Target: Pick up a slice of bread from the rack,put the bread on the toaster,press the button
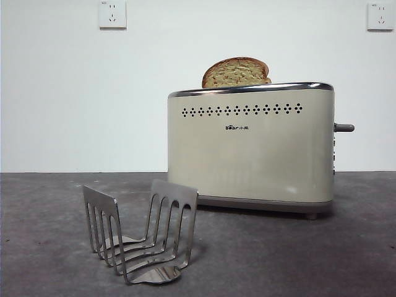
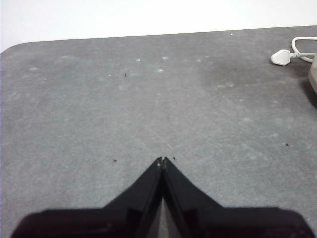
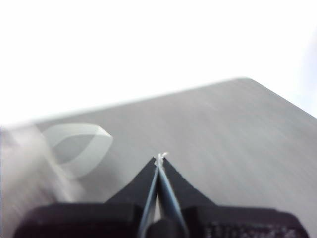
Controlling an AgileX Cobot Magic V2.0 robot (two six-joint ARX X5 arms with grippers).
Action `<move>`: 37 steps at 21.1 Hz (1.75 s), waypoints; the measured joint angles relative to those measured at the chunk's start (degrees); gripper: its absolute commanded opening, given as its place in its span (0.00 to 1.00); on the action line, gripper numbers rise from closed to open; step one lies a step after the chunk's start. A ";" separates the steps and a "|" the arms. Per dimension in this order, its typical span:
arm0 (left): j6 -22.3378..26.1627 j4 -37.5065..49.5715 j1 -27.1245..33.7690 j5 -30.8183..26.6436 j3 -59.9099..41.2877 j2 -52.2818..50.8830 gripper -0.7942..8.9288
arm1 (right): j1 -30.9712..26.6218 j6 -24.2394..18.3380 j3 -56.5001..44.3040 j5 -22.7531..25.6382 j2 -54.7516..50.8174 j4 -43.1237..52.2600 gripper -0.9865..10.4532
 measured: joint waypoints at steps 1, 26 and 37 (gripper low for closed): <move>0.00 0.00 0.00 0.00 0.00 0.13 0.08 | 0.00 -0.63 -4.13 1.95 -4.31 -0.22 0.09; 0.00 0.02 0.00 0.00 0.00 0.87 0.08 | -0.02 -12.81 -17.77 -14.51 -29.57 -14.56 0.09; 0.00 0.00 0.00 0.00 0.00 1.09 0.08 | -0.02 -8.52 -17.77 -14.49 -29.57 -14.56 0.09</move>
